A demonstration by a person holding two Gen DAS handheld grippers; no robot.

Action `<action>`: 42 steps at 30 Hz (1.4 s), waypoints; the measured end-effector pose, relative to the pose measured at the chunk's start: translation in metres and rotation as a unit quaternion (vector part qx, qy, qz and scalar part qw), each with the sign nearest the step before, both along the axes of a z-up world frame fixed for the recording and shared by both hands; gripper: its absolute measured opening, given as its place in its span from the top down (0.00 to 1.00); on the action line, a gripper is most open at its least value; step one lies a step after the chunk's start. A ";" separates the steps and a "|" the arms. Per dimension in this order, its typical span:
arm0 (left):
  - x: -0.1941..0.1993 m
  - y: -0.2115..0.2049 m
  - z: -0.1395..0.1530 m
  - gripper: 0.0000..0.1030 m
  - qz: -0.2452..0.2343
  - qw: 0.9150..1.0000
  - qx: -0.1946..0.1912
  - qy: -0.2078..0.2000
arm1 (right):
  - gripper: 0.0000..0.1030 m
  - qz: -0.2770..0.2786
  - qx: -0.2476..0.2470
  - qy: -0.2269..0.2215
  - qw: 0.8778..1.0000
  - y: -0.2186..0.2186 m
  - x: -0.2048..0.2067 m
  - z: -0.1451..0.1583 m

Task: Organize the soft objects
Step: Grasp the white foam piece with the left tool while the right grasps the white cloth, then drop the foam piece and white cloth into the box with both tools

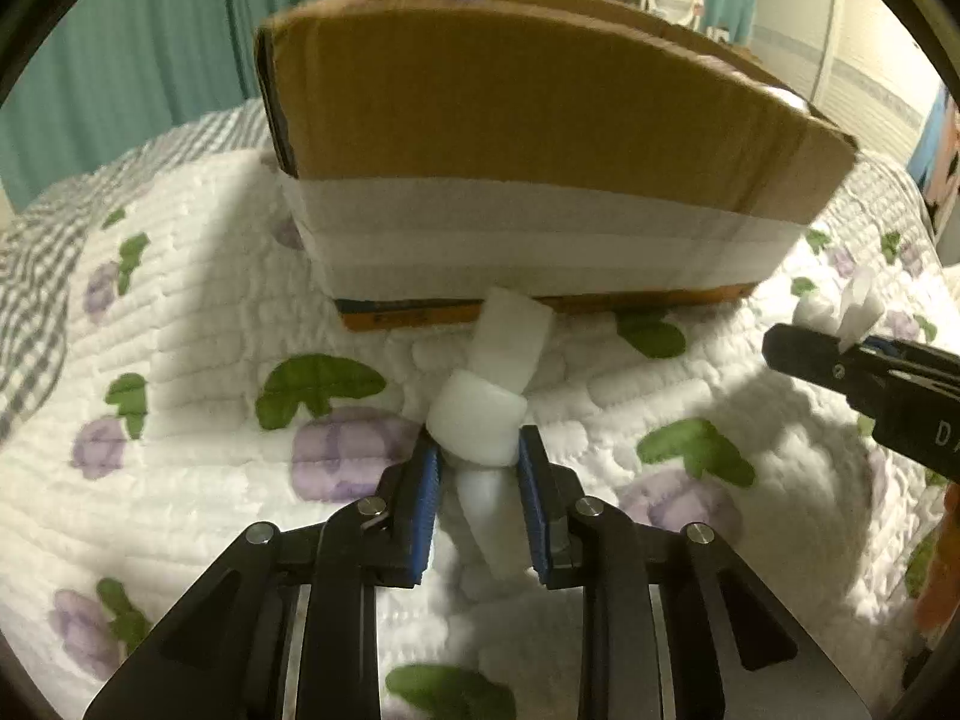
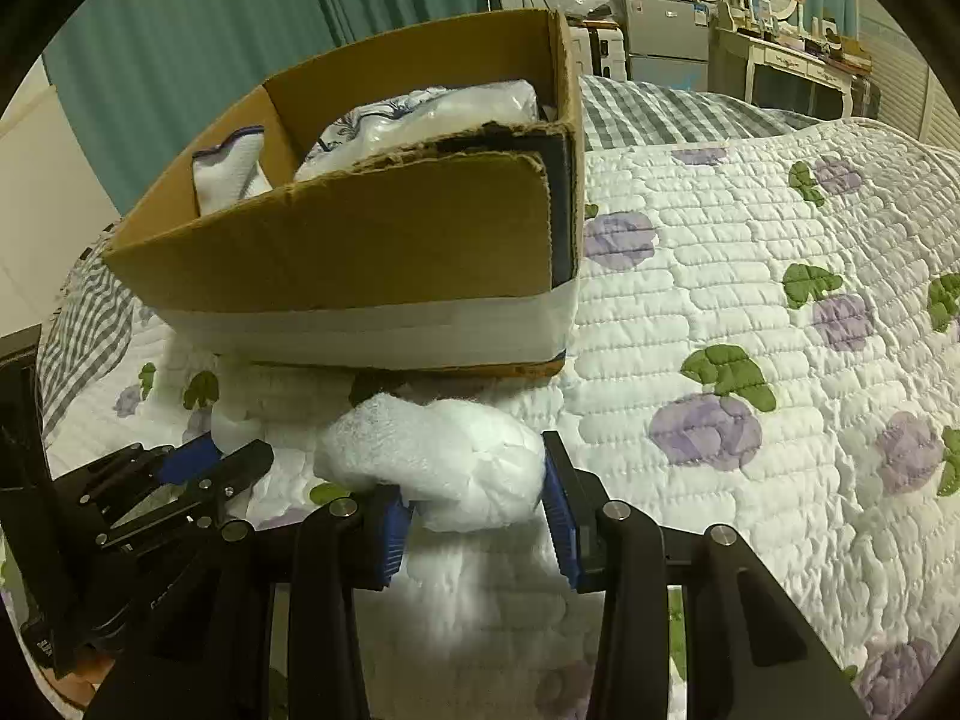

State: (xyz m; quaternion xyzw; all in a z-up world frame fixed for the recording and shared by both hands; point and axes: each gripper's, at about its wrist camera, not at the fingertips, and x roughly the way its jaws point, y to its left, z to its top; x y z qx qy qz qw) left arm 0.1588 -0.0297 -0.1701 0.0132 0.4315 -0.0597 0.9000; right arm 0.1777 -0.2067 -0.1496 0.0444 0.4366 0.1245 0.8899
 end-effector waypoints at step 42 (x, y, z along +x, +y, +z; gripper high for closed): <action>0.028 -0.022 0.194 0.75 -0.061 0.982 0.009 -0.177 | 0.62 0.070 0.000 -0.148 0.986 0.039 0.033 0.167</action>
